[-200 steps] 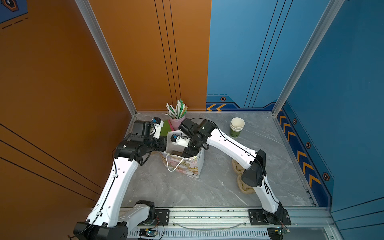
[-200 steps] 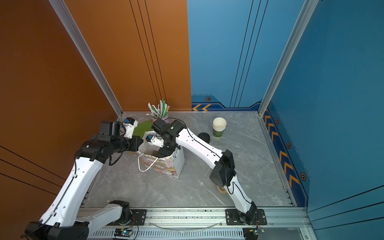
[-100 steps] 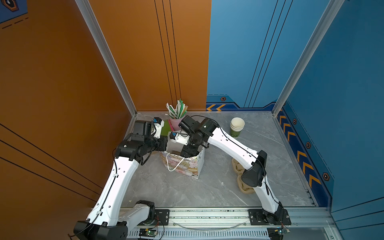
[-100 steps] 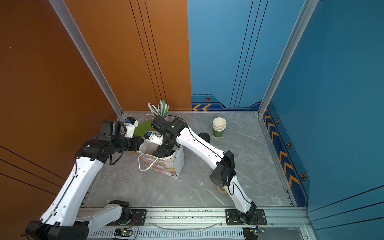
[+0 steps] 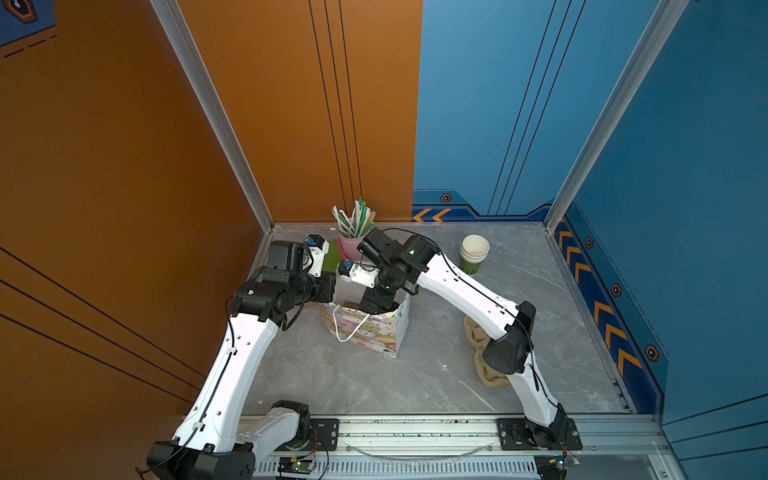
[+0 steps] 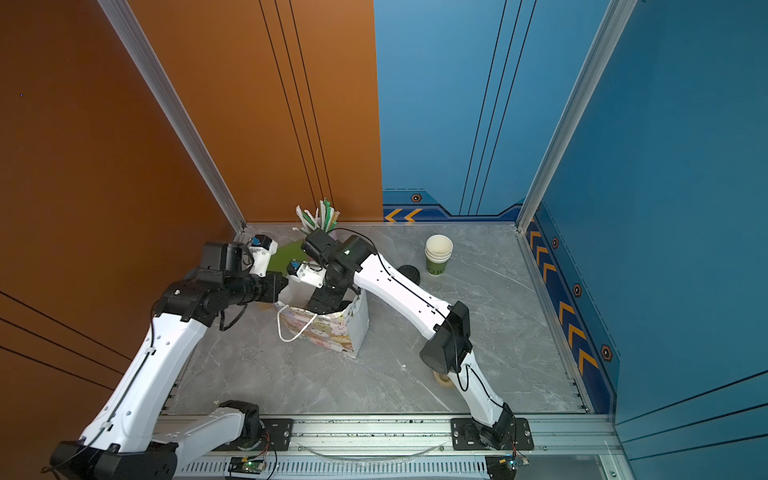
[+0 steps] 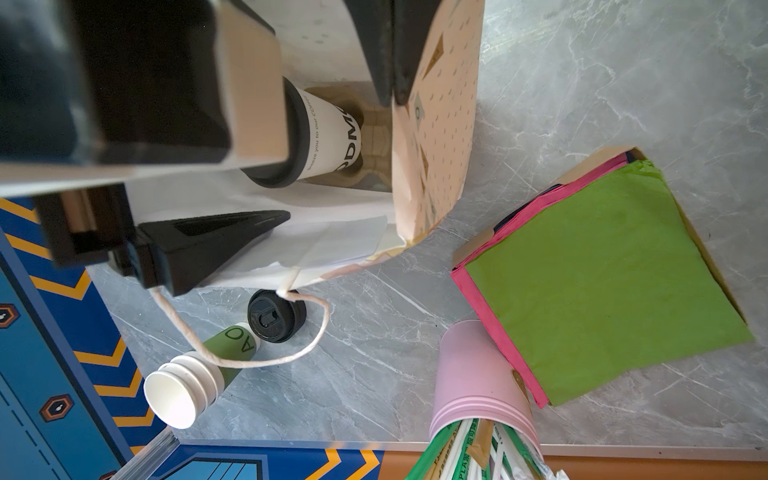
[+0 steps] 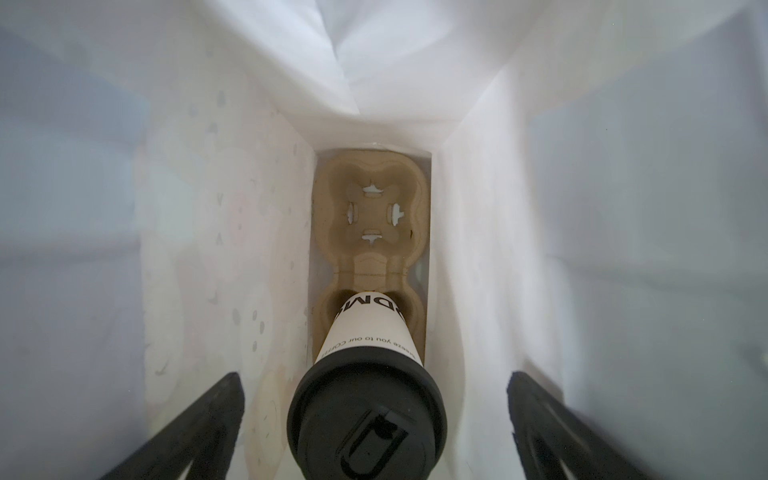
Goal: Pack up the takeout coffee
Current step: 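Open the right gripper and release the cup in the carrier, then raise the right gripper from the bag while the left gripper releases it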
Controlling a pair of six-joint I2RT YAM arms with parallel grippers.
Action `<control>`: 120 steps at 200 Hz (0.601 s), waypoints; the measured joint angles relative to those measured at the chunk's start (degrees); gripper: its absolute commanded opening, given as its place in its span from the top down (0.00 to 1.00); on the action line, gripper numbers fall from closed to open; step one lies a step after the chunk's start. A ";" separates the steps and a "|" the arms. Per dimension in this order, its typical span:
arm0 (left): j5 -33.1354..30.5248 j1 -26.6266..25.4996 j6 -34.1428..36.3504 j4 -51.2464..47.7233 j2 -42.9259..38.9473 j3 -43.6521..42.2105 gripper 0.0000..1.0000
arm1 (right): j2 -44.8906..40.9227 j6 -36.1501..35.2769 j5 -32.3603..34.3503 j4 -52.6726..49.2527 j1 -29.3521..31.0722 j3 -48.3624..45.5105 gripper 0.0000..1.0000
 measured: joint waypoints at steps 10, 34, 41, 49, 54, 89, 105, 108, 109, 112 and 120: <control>-0.13 0.00 0.00 0.00 0.00 0.00 1.00 | -0.37 0.09 0.00 0.33 0.00 0.00 0.00; -0.15 0.00 0.00 0.00 0.00 0.00 1.00 | -1.49 0.11 0.00 1.18 0.00 0.00 0.00; -0.15 0.00 0.00 0.00 0.00 0.00 1.00 | -1.79 0.11 0.00 1.38 0.00 0.00 0.00; -0.15 0.00 0.00 0.00 0.00 0.00 1.00 | -2.14 0.13 0.00 1.53 0.00 0.00 0.00; -0.15 0.00 0.00 0.00 0.00 0.00 1.00 | -2.38 0.13 0.00 1.60 0.00 0.00 0.00; -0.24 0.00 0.00 0.00 0.00 0.00 1.00 | -3.89 0.15 0.00 2.69 0.00 0.00 0.00; -0.35 -0.04 0.00 0.00 0.00 0.00 1.00 | -5.16 0.22 -0.02 3.10 0.00 0.00 0.00; -0.35 -0.04 0.00 0.00 0.00 0.00 1.00 | -5.44 0.31 -0.02 3.17 0.00 0.00 0.00; -0.35 -0.04 0.00 0.00 0.00 0.00 1.00 | -5.57 0.35 -0.02 3.23 0.00 0.00 0.00; -0.35 -0.04 0.00 0.00 0.00 0.00 1.00 | -5.90 0.37 -0.02 3.37 0.00 0.00 0.00; -0.37 -0.07 0.00 0.00 0.00 0.00 1.00 | -6.78 0.55 -0.02 3.78 0.00 0.00 0.00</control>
